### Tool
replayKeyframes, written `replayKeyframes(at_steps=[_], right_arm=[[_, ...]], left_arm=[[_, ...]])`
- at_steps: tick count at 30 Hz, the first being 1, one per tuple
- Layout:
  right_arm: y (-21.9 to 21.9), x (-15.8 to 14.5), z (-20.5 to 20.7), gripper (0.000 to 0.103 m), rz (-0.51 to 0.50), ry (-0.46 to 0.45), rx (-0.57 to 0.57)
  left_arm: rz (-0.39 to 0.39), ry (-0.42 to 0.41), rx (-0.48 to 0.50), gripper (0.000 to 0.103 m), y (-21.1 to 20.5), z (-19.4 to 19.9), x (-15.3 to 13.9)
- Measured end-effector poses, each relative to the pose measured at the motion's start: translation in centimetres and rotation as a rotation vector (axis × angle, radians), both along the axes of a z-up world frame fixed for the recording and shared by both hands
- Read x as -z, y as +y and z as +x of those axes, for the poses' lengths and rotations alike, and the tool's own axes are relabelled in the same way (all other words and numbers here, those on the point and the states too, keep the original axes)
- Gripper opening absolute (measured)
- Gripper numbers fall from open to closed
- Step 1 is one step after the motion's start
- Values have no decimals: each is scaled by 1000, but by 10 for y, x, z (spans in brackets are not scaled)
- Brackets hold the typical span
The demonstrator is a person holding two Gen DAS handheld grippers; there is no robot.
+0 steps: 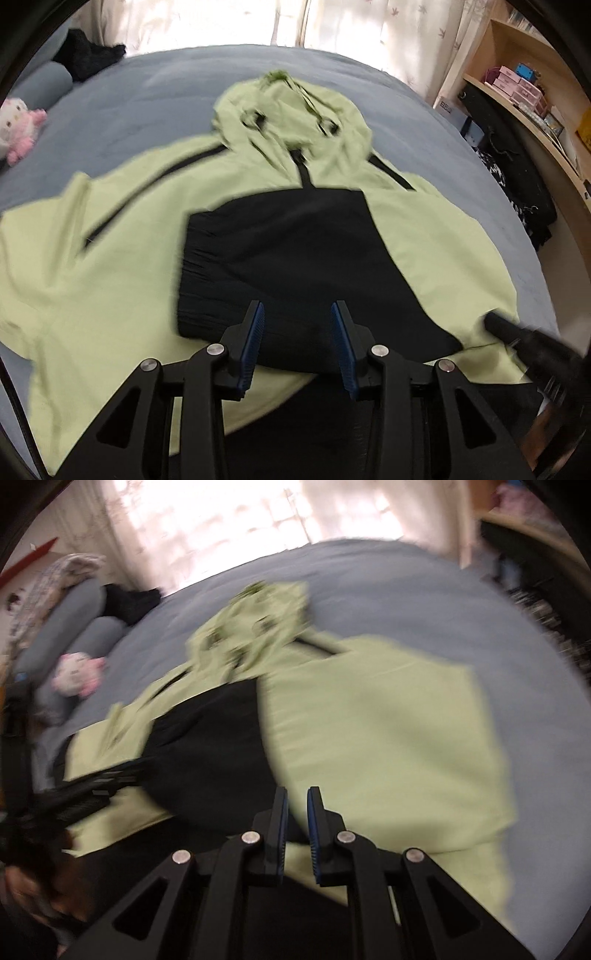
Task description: Fold large clothes
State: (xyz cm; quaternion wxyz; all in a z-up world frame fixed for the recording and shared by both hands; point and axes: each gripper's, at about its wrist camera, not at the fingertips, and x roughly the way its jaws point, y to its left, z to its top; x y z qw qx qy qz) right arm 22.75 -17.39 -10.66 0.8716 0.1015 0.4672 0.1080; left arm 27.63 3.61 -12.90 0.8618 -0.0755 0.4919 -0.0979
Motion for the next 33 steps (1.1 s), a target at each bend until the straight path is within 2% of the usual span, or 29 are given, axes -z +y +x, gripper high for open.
replayKeyframes(at_steps=[2, 4, 6, 8, 10, 11, 13, 15, 17, 24, 33], right_arm=[[12, 12, 5, 11, 11, 39, -17], [18, 26, 10, 11, -51, 78, -5], [10, 40, 12, 9, -94, 112, 22], [-8, 44, 10, 5, -76, 127, 44], [-32, 44, 7, 3, -119, 128, 107], [-47, 43, 5, 3, -172, 127, 163], [-78, 43, 1, 3, -268, 130, 272], [-106, 46, -2, 2, -185, 149, 312], [-121, 46, -5, 0, -122, 159, 327], [-99, 41, -2, 3, -233, 153, 311], [-62, 15, 19, 3, -162, 94, 203]], left_arm=[[3, 33, 1, 36, -12, 1, 13], [35, 62, 1, 36, -21, 2, 26], [81, 72, -1, 36, -26, 1, 37], [111, 54, -3, 36, -25, 0, 39], [147, 46, -24, 36, -17, 0, 40], [154, 47, -35, 36, -10, 2, 40], [133, 58, -47, 36, 4, 7, 41], [86, 67, -42, 36, 13, 8, 41], [95, 64, -35, 36, 13, 8, 40], [172, 52, -25, 36, 2, 9, 40], [198, 23, -28, 36, 3, 16, 21]])
